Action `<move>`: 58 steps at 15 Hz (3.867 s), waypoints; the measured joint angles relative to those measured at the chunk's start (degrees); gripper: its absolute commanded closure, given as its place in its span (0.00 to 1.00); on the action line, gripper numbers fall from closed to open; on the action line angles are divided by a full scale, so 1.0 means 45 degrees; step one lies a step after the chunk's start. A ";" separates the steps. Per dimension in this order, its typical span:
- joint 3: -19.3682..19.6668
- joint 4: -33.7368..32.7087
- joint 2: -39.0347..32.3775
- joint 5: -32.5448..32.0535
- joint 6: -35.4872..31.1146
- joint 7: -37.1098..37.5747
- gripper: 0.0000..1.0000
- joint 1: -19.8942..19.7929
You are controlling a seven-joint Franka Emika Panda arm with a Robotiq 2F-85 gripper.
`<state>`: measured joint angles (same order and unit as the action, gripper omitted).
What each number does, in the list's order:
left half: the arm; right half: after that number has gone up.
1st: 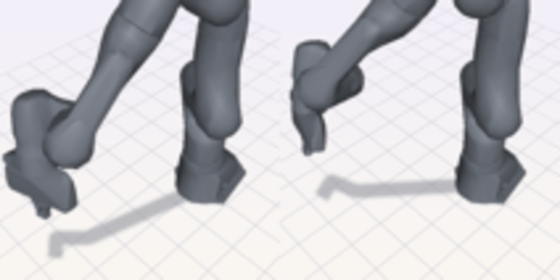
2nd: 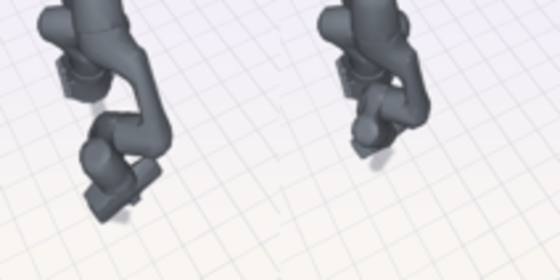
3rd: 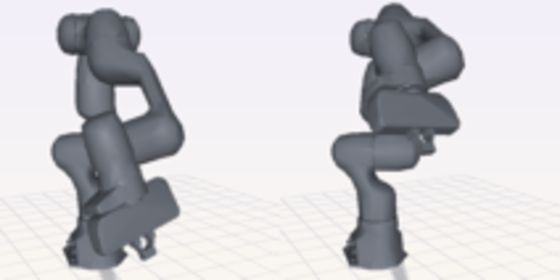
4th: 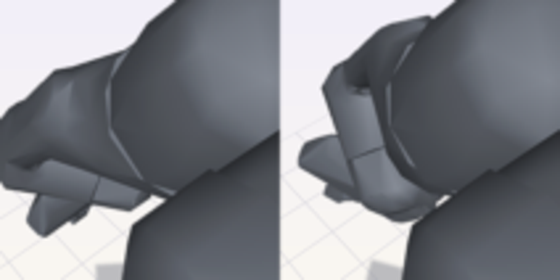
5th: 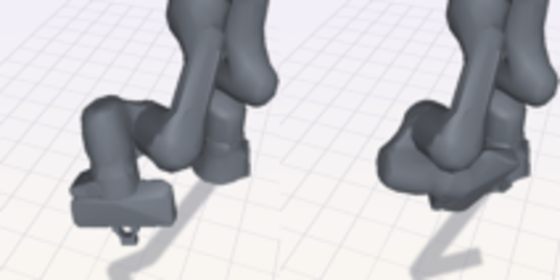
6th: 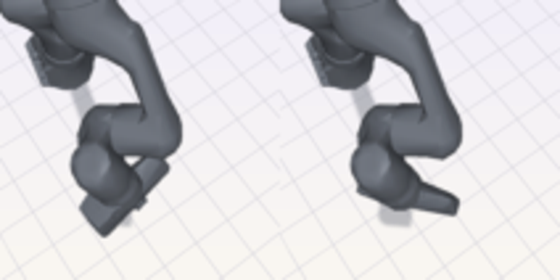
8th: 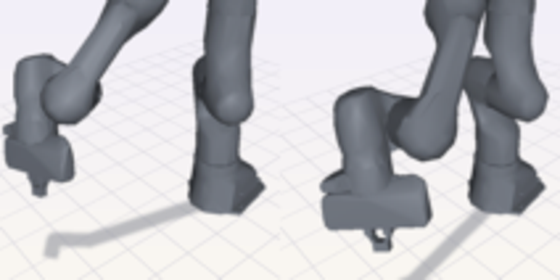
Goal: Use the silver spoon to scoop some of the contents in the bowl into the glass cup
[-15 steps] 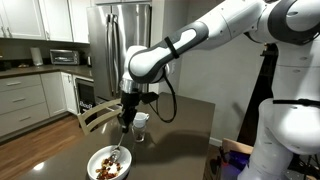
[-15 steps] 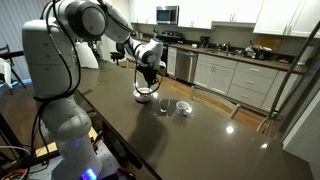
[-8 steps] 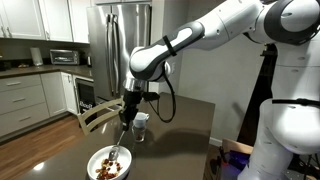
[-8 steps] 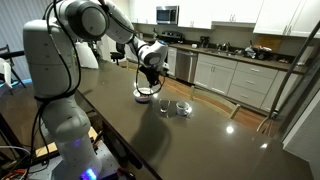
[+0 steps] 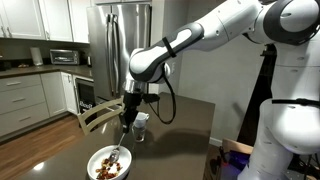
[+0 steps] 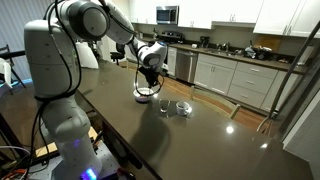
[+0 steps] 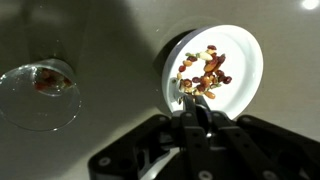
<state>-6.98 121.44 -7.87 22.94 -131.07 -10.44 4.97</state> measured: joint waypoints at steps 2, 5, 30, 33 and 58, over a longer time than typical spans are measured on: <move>-0.0030 0.0103 -0.0011 -0.0008 0.0000 0.0000 0.96 0.0067; -0.0151 0.0205 -0.0010 -0.0008 -0.0009 0.0000 0.96 0.0132; -0.0137 0.0250 -0.1305 0.5584 0.1314 -0.4055 0.96 -0.0765; -0.0041 0.0250 -0.1459 0.6010 0.1545 -0.4482 0.96 -0.0884; 0.0401 -0.0041 -0.0978 0.6135 0.1791 -0.5021 0.96 -0.0935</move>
<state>-5.17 121.26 -12.27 50.55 -123.01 -33.03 0.77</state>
